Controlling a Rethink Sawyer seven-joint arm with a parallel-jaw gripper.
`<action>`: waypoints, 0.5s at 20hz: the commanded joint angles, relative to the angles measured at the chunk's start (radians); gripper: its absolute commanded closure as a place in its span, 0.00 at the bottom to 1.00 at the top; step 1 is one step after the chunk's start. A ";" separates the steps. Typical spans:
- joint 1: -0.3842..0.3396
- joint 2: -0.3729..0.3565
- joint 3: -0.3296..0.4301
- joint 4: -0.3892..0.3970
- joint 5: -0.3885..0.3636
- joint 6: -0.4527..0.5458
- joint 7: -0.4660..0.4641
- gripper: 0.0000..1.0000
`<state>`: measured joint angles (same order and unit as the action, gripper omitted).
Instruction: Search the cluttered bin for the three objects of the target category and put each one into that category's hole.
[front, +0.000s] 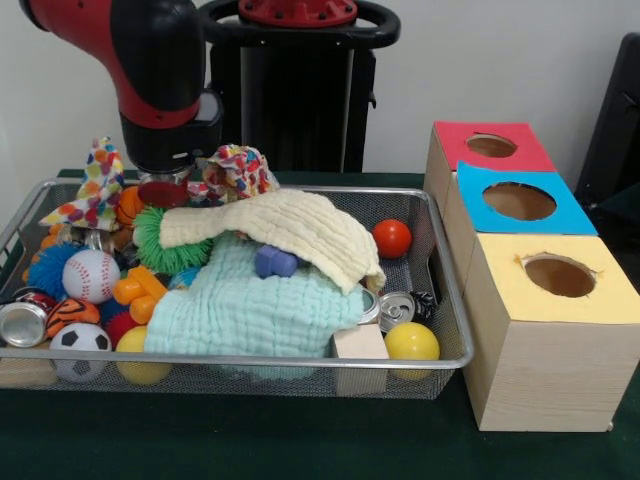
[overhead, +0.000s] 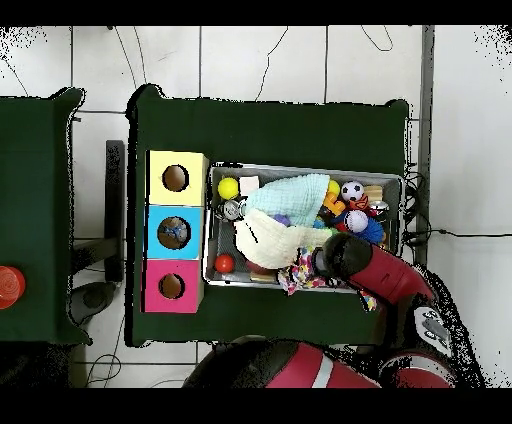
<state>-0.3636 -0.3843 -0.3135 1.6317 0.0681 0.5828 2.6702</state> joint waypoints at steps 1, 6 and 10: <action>-0.003 -0.015 0.008 -0.098 -0.024 0.068 0.020 0.00; 0.013 -0.026 -0.008 -0.103 -0.017 0.100 0.033 0.00; 0.035 -0.041 -0.022 -0.096 -0.004 0.142 0.058 0.00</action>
<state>-0.3512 -0.4129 -0.3574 1.6110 0.0678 0.6078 2.6702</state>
